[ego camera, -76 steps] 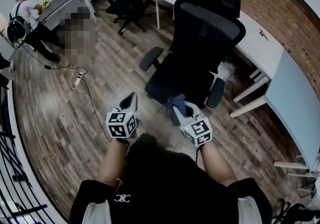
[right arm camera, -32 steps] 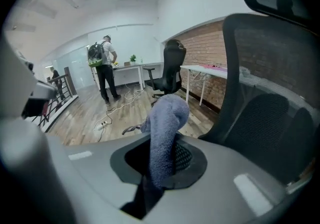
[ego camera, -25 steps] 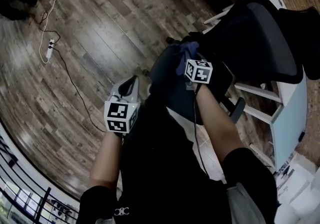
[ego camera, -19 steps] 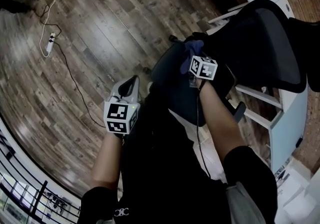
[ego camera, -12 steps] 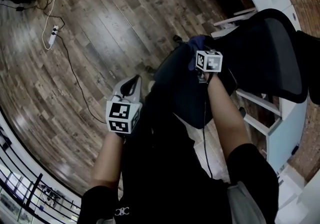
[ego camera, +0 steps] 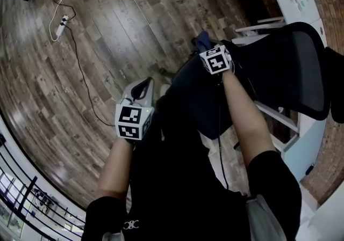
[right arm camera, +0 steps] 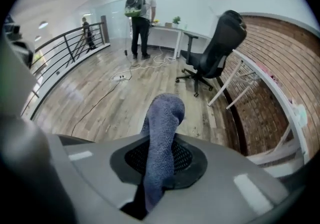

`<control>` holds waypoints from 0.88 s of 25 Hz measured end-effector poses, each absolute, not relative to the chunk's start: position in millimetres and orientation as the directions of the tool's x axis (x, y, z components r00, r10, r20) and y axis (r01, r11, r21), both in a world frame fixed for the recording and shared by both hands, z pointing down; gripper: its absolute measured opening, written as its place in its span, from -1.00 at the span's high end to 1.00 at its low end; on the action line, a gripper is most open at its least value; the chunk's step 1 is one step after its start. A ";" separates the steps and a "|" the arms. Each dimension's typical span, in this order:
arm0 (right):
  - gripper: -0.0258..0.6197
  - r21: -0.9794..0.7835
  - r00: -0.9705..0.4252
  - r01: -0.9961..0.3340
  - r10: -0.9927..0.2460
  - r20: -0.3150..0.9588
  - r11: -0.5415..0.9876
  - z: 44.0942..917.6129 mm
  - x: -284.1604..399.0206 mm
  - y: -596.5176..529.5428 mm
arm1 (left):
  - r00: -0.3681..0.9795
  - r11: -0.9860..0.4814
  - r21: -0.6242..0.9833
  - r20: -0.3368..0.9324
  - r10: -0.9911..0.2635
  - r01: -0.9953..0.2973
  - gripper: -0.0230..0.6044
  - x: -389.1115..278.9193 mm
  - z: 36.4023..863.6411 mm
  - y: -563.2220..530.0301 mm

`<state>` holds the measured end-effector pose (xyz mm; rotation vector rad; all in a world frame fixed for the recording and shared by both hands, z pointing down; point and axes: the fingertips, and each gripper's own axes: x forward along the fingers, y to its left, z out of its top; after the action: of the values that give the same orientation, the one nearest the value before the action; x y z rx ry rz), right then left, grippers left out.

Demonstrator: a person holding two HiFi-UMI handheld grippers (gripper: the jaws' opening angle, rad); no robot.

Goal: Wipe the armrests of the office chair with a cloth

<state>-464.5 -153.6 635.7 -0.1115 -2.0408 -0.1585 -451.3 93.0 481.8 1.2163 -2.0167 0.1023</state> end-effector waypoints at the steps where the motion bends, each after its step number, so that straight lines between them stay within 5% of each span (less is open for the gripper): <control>1: 0.79 0.074 -0.450 0.193 0.021 0.893 0.978 635.6 -466.4 -141.9 | -0.254 0.543 0.306 0.639 -0.726 -0.782 0.91 -451.2 481.7 95.0; 8: 0.79 0.062 -0.356 0.440 0.110 0.928 0.896 642.7 -456.9 -66.8 | -0.270 0.541 0.293 0.626 -0.732 -0.788 0.91 -449.5 476.3 109.1; 22: 0.78 -0.141 -0.397 0.494 0.367 0.841 0.858 614.8 -409.2 53.4 | -0.267 0.557 0.309 0.638 -0.723 -0.771 0.91 -452.4 479.5 152.7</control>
<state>-409.2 53.4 614.8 -0.6291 -2.0289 -0.1594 -452.4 152.7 479.5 1.1976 -2.0286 0.0802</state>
